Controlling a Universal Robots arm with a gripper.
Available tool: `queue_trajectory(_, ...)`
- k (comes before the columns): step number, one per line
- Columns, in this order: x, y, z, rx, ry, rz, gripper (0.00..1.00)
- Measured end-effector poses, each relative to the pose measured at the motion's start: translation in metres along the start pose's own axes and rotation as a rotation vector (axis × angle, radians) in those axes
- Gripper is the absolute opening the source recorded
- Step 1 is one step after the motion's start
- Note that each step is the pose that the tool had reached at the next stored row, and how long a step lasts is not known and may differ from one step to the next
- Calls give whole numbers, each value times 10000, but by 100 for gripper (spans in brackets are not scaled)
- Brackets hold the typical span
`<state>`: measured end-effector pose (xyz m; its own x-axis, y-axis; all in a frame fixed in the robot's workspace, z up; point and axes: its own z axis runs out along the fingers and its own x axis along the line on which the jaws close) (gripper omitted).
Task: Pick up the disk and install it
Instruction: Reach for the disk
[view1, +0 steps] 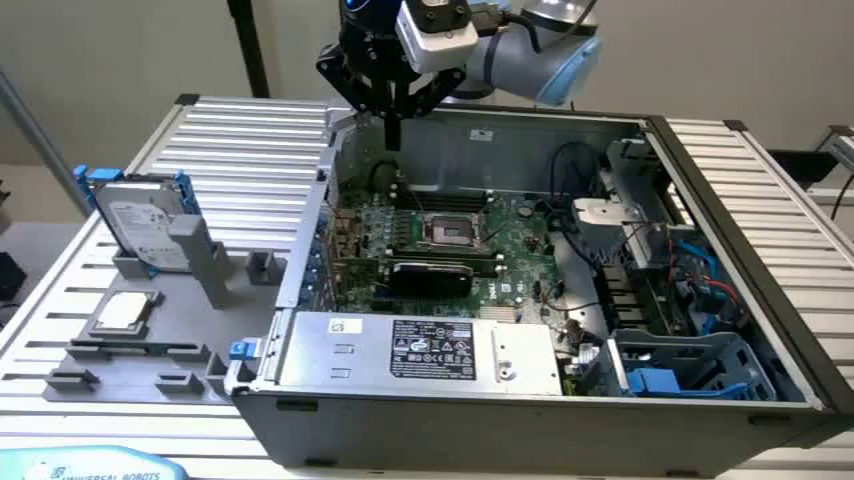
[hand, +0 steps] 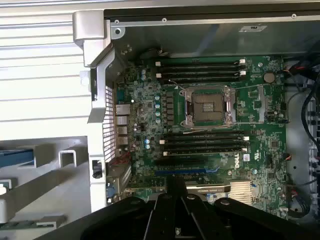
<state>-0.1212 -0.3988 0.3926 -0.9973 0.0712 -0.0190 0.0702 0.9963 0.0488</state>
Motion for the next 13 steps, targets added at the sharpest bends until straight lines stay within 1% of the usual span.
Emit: queue_trajectory(13,0,0,0,0,0,0,11)
